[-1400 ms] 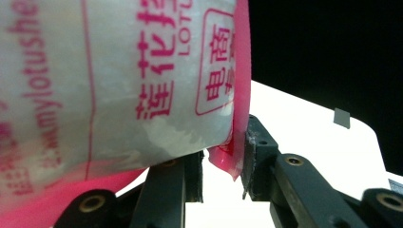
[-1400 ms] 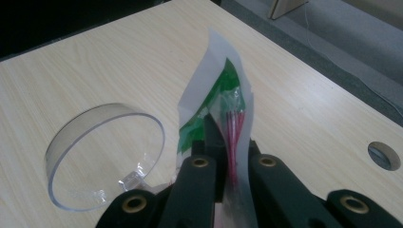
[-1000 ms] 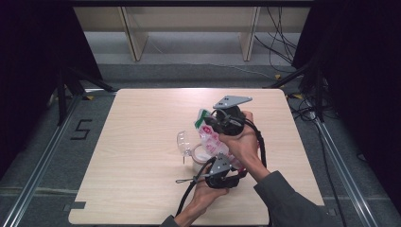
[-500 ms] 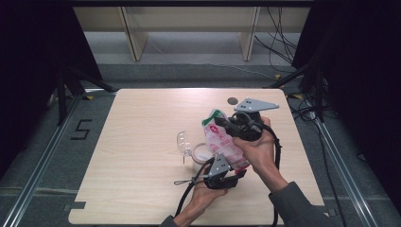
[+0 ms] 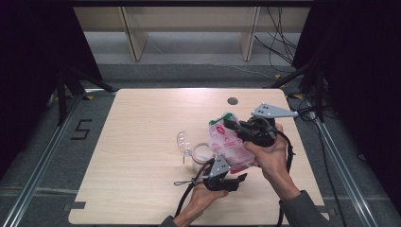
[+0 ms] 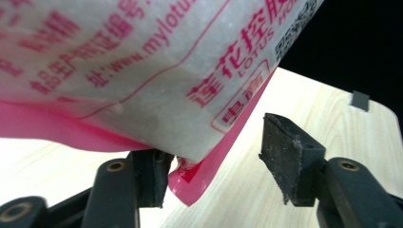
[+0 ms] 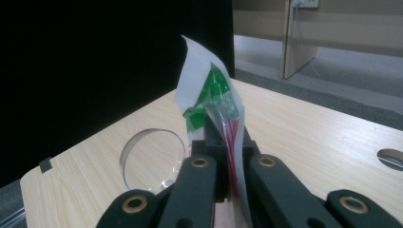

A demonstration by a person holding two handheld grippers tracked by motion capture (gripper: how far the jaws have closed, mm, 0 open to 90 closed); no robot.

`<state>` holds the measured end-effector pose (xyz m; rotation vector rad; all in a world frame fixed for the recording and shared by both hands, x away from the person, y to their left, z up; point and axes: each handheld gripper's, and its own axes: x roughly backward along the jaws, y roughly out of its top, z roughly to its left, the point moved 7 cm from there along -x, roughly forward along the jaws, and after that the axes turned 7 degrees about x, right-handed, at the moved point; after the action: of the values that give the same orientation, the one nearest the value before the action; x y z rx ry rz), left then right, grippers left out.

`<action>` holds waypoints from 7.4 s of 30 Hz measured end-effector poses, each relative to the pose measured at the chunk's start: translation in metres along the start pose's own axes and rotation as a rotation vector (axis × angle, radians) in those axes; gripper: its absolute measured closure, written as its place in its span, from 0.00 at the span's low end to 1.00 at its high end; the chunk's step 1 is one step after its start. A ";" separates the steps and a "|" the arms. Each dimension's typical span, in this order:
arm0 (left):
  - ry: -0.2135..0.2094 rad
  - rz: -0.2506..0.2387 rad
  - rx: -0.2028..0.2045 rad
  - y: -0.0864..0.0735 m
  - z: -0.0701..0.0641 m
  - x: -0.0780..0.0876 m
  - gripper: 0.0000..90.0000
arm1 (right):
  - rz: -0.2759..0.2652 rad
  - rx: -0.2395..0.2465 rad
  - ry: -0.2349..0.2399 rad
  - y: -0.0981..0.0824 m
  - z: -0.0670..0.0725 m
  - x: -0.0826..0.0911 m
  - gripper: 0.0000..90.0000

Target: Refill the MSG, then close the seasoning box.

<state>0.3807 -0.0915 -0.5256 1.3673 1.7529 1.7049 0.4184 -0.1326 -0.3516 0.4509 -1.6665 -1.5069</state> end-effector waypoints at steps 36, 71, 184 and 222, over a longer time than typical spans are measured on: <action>-0.009 0.100 0.010 -0.006 -0.010 0.032 0.37 | -0.184 -0.180 -0.013 -0.075 -0.040 0.041 1.00; 0.017 0.074 -0.039 -0.018 0.008 0.094 0.35 | -0.190 -0.305 -0.092 -0.143 -0.063 0.110 1.00; 0.241 -0.068 0.026 0.004 0.114 0.181 0.94 | 0.022 -0.285 -0.346 -0.205 -0.063 0.146 0.64; 0.218 -0.061 -0.021 0.027 0.108 0.155 0.99 | 0.051 -0.212 -0.276 -0.208 -0.018 0.142 0.53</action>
<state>0.4015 0.0892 -0.4683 1.1427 1.8646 1.8930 0.2944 -0.2938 -0.5016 0.0883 -1.6856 -1.7461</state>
